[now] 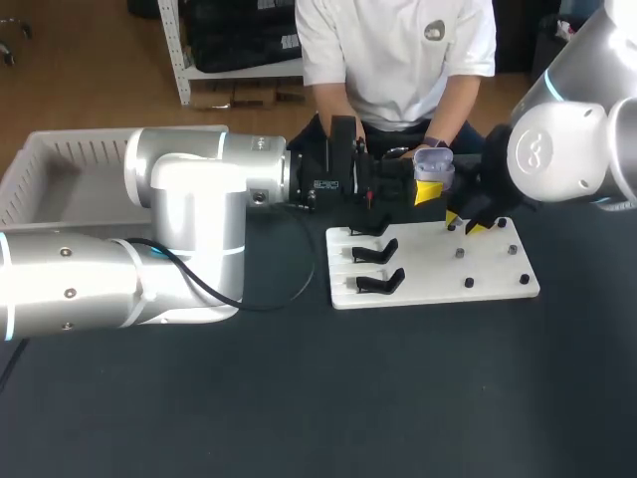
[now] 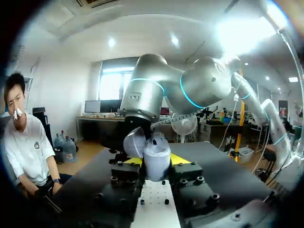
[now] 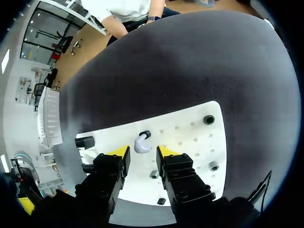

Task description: Pick up each earbud case from the left stands, insert the matching earbuds, close the lid, and place the case in the box.

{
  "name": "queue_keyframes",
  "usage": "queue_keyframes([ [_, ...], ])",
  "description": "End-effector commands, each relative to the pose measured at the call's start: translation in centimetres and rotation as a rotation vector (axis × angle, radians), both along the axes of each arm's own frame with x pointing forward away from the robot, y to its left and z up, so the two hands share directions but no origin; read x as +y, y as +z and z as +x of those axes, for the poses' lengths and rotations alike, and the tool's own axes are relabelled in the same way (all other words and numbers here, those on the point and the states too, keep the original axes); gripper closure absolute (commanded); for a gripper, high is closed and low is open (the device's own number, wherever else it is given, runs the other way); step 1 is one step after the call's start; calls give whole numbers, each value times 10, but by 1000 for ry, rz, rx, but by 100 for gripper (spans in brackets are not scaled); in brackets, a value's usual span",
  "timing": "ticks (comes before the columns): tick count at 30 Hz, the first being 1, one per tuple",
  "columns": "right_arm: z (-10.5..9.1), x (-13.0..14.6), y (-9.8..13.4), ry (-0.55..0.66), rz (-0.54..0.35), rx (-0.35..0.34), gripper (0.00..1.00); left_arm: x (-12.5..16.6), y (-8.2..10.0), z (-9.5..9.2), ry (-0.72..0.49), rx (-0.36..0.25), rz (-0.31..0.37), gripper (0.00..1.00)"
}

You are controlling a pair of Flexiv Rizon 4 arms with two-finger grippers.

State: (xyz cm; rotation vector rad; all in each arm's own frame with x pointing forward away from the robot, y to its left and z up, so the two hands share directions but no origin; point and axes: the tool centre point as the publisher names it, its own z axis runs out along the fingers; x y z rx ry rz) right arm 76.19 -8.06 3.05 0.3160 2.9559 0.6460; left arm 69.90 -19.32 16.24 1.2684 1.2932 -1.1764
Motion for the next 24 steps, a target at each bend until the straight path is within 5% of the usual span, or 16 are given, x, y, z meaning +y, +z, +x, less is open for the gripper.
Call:
queue_keyframes([
  [1, 1, 2, -1, 3, -1, 3, 66, 0, -1, 0, 1, -3, -5, 100],
  [24, 6, 1, -6, 8, -3, 17, 69, 0, -1, 0, 1, -3, -5, 100],
])
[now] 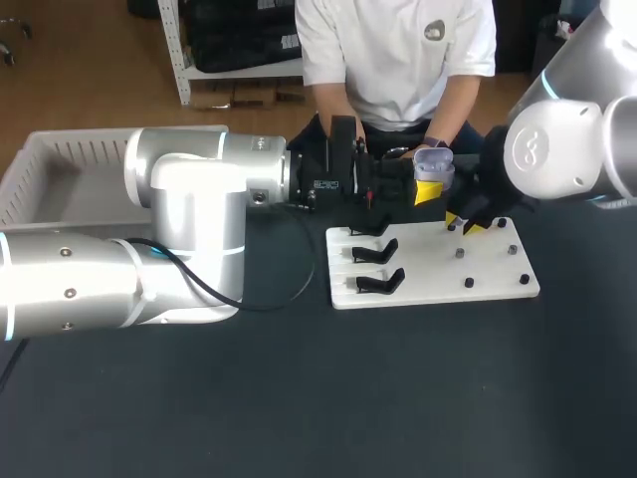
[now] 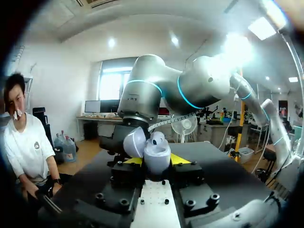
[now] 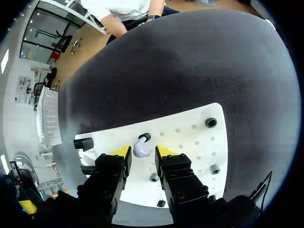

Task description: Pick up each earbud case from the left stands, insert the matching earbuds, close the lid, and place the case in the box.

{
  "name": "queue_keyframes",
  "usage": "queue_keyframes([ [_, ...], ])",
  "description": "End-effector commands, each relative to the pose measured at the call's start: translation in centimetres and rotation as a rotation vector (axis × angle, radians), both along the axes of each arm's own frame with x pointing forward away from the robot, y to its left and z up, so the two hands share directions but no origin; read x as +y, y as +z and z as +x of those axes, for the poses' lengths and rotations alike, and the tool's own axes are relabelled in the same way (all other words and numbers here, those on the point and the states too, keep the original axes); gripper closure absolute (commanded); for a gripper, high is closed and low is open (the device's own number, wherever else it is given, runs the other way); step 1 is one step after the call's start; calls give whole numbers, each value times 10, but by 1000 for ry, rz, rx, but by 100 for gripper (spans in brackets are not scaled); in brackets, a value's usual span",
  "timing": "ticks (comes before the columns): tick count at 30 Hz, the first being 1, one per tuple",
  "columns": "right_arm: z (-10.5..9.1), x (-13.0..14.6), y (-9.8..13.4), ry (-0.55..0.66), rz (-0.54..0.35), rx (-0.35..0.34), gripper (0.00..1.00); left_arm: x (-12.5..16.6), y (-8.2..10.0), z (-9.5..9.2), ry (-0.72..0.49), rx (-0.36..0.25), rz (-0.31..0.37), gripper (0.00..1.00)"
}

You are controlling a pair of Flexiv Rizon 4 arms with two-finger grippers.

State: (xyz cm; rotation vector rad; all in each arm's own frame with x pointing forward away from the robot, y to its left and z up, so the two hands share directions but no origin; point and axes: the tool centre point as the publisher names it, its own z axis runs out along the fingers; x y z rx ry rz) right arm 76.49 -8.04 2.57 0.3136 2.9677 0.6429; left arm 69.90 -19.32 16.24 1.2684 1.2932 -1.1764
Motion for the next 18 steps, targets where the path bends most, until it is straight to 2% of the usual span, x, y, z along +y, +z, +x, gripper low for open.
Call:
queue_keyframes([
  [1, 3, 1, -1, 4, -2, 7, 69, 0, -1, 0, 1, -3, -5, 100],
  [10, 5, 2, -2, 6, -1, 7, 72, 0, -1, 0, 1, -3, -5, 100],
  [11, 5, 2, -3, 6, -1, 9, 75, 0, -1, 0, 1, -3, -5, 100],
  [14, 5, 2, -4, 4, 3, 14, 92, 0, -1, 0, 1, -3, -5, 100],
  [18, 5, 2, -5, 5, 4, 15, 100, 0, -1, 0, 1, -3, -5, 100],
])
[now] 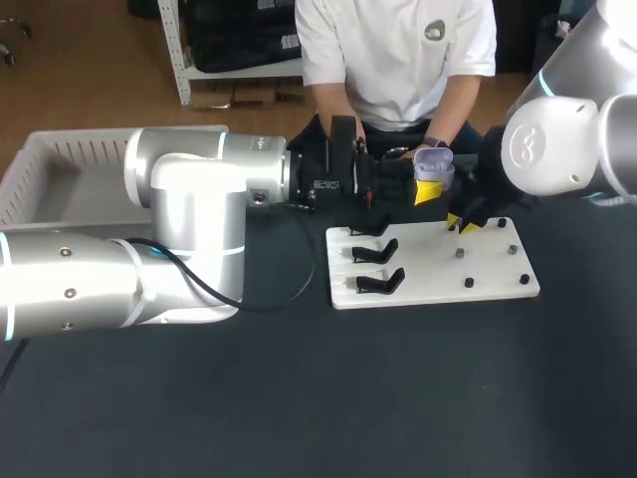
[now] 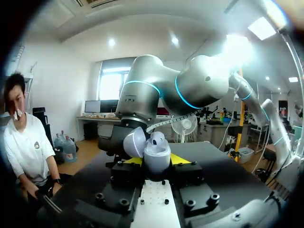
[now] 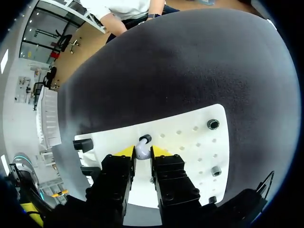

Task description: Pick up each earbud case from the left stands, insert the matching earbuds, close the lid, and place the case in the box.

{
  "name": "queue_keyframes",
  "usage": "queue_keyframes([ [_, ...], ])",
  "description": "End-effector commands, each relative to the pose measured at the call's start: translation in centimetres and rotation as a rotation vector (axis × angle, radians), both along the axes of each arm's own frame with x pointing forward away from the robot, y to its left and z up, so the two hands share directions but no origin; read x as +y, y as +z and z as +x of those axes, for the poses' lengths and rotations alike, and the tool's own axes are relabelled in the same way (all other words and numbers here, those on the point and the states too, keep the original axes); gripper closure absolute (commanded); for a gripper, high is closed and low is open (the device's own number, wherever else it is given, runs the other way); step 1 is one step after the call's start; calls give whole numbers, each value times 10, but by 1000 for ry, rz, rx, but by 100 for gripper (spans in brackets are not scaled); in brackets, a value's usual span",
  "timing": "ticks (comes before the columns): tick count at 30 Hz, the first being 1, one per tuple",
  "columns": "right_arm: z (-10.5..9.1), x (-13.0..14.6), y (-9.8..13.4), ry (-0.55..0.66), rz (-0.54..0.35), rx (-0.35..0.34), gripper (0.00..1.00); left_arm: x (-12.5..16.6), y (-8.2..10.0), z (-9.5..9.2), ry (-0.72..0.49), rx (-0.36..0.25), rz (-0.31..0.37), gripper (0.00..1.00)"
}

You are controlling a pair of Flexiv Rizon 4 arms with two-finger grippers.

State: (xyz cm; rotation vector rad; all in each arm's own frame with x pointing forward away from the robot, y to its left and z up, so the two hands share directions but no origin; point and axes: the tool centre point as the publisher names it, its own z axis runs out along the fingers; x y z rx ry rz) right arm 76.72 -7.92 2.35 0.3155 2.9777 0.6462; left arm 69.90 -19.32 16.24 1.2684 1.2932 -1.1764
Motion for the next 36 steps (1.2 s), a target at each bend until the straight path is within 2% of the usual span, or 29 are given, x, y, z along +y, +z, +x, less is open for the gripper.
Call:
queue_keyframes([
  [1, 2, 0, -3, 3, 2, 6, 100, 0, -1, 0, 1, -3, -5, 100],
  [8, -2, 0, 4, 7, 2, -1, 100, 0, -1, 0, 1, -3, -5, 100],
  [18, -12, -9, 35, 10, -11, -29, 100, 0, -1, 0, 1, -3, -5, 100],
  [25, -37, -20, 68, 134, -38, -47, 100, 0, -1, 0, 1, -3, -5, 100],
  [36, -95, -39, 118, 413, -126, -86, 100, 0, -1, 0, 1, -3, -5, 100],
])
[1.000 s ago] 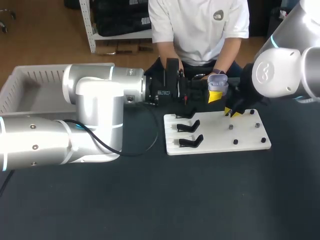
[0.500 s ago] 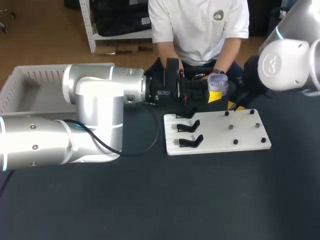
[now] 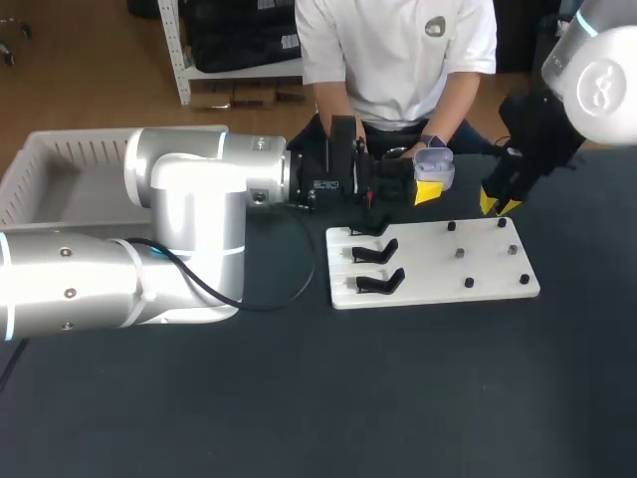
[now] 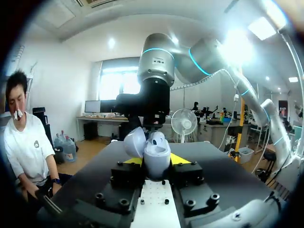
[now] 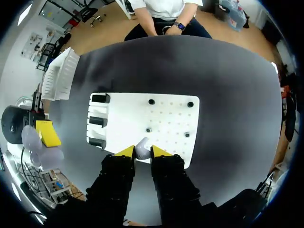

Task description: Pick up each earbud case from the left stands, insert the matching earbuds, close the lid, and place the case in the box.

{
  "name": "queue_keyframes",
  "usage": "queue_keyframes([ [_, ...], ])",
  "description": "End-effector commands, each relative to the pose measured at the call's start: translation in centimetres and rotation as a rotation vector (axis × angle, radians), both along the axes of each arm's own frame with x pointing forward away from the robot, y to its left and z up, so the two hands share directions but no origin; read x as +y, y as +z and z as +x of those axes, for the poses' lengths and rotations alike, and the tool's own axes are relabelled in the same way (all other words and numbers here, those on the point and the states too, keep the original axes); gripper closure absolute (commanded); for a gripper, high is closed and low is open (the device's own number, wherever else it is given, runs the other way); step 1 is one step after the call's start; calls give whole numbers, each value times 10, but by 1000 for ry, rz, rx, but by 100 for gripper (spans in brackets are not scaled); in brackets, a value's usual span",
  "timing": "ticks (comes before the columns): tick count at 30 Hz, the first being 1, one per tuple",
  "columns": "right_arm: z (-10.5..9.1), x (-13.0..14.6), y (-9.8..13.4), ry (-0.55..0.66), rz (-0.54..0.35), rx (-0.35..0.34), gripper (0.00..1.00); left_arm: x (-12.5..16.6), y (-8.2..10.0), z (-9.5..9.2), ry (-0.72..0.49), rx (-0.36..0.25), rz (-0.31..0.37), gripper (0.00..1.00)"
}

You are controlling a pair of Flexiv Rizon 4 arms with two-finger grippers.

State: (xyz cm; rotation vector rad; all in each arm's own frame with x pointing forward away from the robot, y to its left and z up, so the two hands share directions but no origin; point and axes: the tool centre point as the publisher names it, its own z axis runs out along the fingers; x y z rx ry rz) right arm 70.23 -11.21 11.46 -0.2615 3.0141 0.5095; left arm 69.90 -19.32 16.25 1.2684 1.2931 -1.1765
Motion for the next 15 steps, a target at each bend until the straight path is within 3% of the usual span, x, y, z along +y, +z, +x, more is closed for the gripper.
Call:
queue_keyframes([
  [1, -35, -7, 31, 57, -31, -28, 100, 0, -1, 0, 1, -3, -5, 100],
  [9, -70, 3, 64, 206, -118, -38, 100, 0, -1, 0, 1, -3, -5, 100],
  [15, -86, 18, 87, 295, -155, -40, 100, 0, -1, 0, 1, -3, -5, 100],
])
